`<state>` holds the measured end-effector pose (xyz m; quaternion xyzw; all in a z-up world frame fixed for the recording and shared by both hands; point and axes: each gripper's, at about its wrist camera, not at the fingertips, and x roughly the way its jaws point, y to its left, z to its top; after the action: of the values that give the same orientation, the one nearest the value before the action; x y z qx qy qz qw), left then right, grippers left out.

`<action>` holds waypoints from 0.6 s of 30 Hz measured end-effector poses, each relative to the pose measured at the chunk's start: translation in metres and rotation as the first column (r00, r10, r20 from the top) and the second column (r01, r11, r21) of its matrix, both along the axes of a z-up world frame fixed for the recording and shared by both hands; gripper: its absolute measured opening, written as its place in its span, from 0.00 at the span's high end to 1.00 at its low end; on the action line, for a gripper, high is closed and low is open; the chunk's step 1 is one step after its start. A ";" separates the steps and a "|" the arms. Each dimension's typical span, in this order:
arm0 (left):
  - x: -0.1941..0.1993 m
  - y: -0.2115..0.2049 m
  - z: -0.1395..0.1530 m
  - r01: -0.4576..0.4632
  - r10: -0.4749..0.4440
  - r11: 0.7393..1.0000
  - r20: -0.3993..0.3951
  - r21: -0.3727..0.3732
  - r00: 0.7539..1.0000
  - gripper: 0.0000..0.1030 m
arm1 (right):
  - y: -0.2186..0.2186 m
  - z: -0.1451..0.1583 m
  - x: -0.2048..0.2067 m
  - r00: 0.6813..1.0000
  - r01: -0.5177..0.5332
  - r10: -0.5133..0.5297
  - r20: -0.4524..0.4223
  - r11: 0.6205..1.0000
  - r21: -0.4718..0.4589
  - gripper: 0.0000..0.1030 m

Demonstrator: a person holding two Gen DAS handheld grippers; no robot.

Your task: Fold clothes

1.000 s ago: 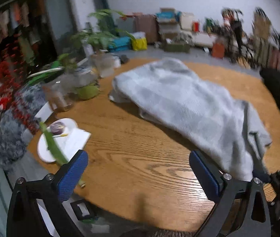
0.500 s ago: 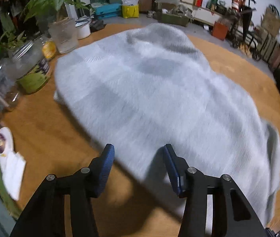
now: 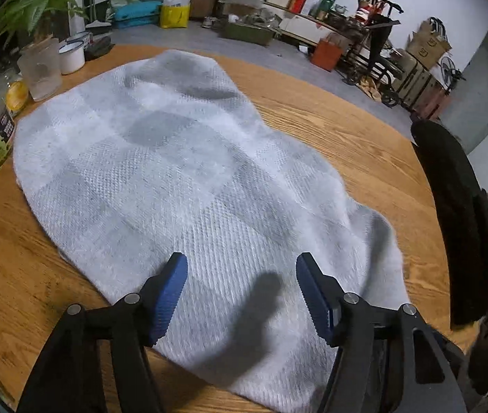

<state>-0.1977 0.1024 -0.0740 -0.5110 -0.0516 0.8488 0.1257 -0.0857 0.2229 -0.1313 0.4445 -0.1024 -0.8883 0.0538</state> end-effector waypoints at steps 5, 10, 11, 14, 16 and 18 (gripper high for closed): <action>0.014 -0.017 0.013 -0.020 0.020 0.999 -0.015 -0.050 1.000 0.35 | -0.015 0.022 0.049 0.987 -0.105 0.097 -0.128 0.993 -0.055 0.89; 0.024 -0.036 0.036 -0.074 0.073 0.997 -0.044 -0.021 0.996 0.35 | -0.039 0.052 0.134 0.942 -0.305 0.280 -0.184 0.944 -0.127 0.91; 0.025 -0.038 0.041 -0.085 0.084 0.996 -0.051 -0.011 0.995 0.34 | -0.053 0.044 0.154 0.930 -0.359 0.339 -0.142 0.921 -0.148 0.91; 0.017 -0.033 0.050 -0.122 0.119 0.991 -0.066 -0.058 0.991 0.25 | -0.088 0.013 0.197 0.883 -0.468 0.468 -0.038 0.871 -0.148 0.94; 0.006 -0.024 0.046 -0.139 0.133 0.979 -0.048 -0.151 0.990 0.25 | -0.100 -0.001 0.214 0.866 -0.497 0.500 -0.018 0.855 -0.147 0.99; -0.009 -0.019 0.032 -0.160 0.165 0.954 -0.002 -0.253 0.986 0.25 | -0.097 -0.005 0.220 0.872 -0.487 0.489 -0.025 0.859 -0.160 1.00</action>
<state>-0.2067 0.0830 -0.0422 -0.5251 0.0136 0.8509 -0.0108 0.1339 0.1256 -0.1361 0.4574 -0.0587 -0.8307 0.3118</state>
